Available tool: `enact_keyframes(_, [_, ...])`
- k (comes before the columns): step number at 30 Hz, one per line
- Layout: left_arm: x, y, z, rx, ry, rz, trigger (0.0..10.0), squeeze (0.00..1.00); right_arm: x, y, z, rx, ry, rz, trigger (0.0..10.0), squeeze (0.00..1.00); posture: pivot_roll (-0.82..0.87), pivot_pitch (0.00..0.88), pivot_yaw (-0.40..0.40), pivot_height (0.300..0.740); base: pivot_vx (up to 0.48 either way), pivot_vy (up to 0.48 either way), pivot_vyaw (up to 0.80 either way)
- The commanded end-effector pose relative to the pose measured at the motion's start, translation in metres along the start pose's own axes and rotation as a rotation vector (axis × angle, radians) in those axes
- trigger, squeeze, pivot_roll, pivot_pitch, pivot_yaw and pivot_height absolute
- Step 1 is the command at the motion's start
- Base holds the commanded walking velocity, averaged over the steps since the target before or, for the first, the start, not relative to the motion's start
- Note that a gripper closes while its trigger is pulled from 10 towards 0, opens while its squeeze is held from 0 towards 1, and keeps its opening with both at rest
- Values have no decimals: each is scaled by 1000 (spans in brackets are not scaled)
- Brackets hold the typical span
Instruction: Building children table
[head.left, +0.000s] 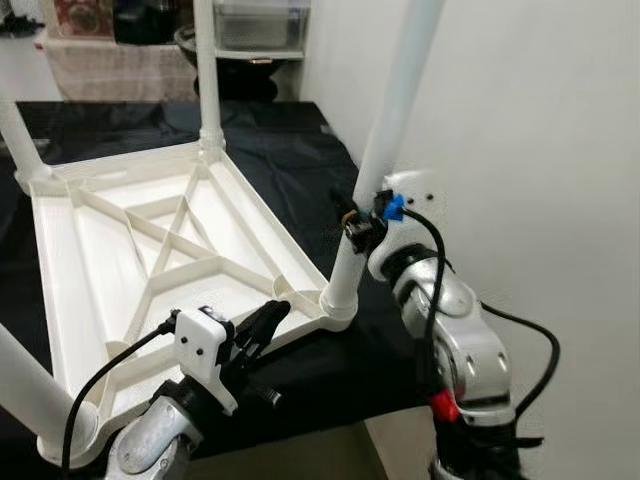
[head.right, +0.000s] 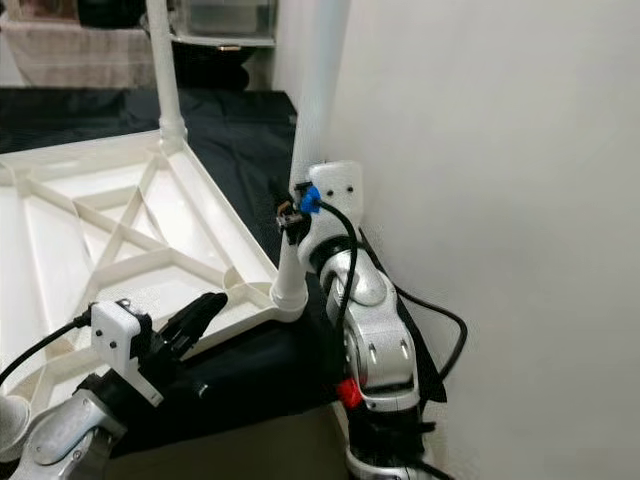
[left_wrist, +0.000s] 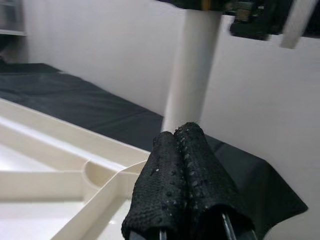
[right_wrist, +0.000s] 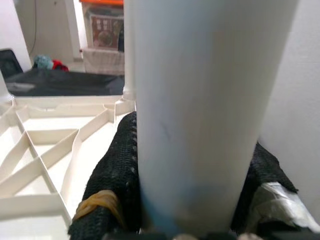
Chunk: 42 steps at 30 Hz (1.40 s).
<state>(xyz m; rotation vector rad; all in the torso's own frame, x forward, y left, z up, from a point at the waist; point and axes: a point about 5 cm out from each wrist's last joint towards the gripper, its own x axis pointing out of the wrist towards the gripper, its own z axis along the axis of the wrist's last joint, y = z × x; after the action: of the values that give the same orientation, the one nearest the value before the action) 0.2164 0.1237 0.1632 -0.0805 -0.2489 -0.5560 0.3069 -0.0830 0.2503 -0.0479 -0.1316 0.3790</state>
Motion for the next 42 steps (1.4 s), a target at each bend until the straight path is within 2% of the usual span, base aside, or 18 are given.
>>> enact_keyframes(1, [-1, -1, -3, -4, 5, -1, 10000, 0, -1, -4, -40, -22, 227, -5, 4980, 0, -51, 104, -133, 740, 0, 0, 0])
enact_keyframes(2, [-1, -1, -3, -4, 3, 1, 10000, 0, -1, -1, -37, 14, 204, 12, 10000, 0, -57, 107, -129, 740, 0, 0, 0])
enact_keyframes(5, [-1, 0, -3, -4, 2, 4, 10000, 0, 0, 1, -33, 33, 173, 47, 10000, 0, -57, 108, -128, 740, 0, 0, 0])
enact_keyframes(6, [-1, 0, -2, -5, 1, 5, 10000, 0, -1, 4, -28, 85, 138, 65, 10000, 875, -55, 114, -125, 740, 0, 0, 0])
enact_keyframes(7, [-1, 0, -2, -5, 1, 5, 10000, 0, -1, 10, -21, 143, 90, 177, 10000, 1000, -53, 120, -121, 740, 0, 0, 0])
enact_keyframes(9, [-2, -1, -1, -6, 1, 2, 10000, 0, -5, 12, -10, 173, 22, 344, 10000, 1000, -51, 129, -117, 740, 0, 0, 0])
enact_keyframes(10, [-2, -1, -1, -6, 1, 2, 10000, 0, -5, 12, -10, 173, 22, 344, 10000, 1000, -51, 129, -117, 740, 0, 0, 0])
enact_keyframes(12, [-3, -2, 0, -6, 0, -4, 10000, 0, -11, -1, 1, 78, -28, 503, 10000, 1000, -44, 137, -115, 740, 0, 0, 0])
enact_keyframes(14, [-3, -2, 0, -6, 0, -4, 10000, 0, -11, -1, 1, 78, -28, 503, 10000, 1000, -44, 137, -115, 740, 0, 0, 0])
enact_keyframes(17, [-6, -3, 3, -8, 0, -12, 10000, 0, -14, -35, 16, -32, -25, 691, 10000, 1000, -35, 167, -108, 740, 0, 0, 0])
enact_keyframes(20, [-7, -5, 5, -11, 2, -20, 10000, 0, -18, -50, 21, -65, 11, 801, 10000, 1000, -32, 176, -106, 740, 0, 0, 0])
enact_keyframes(24, [-9, -5, 6, -15, 4, -22, 10000, 0, -18, -62, 22, -129, 76, 859, 10000, 1000, -26, 184, -106, 740, 0, 0, 0])
enact_keyframes(25, [-9, -6, 6, -16, 5, -24, 10000, 0, -13, -67, 29, -128, 56, 850, 10000, 0, -20, 190, -103, 740, 0, 0, 0])
enact_keyframes(28, [-10, -7, 7, -16, 6, -25, 10000, 0, -6, -71, 38, -117, 19, 839, 10000, 0, -20, 190, -103, 740, 0, 0, 0])
enact_keyframes(29, [-11, -7, 7, -15, 7, -25, 10000, 0, 0, -73, 45, -106, -26, 837, 4118, 0, -13, 195, -103, 740, 0, 0, 0])
enact_keyframes(30, [-11, -7, 8, -14, 8, -26, 10000, 0, 3, -74, 49, -96, -56, 848, 0, 0, -10, 194, -102, 740, 0, 0, 0])
enact_keyframes(37, [-12, -9, 10, 0, 6, -44, 10000, 0, 3, -82, 53, -93, -74, 909, 0, 0, -16, 193, -103, 740, 0, 0, 0])
enact_keyframes(42, [-11, -11, 10, 11, 1, -67, 10000, 0, -8, -90, 45, -81, -18, 930, 0, 0, -29, 188, -105, 740, 0, 0, 0])
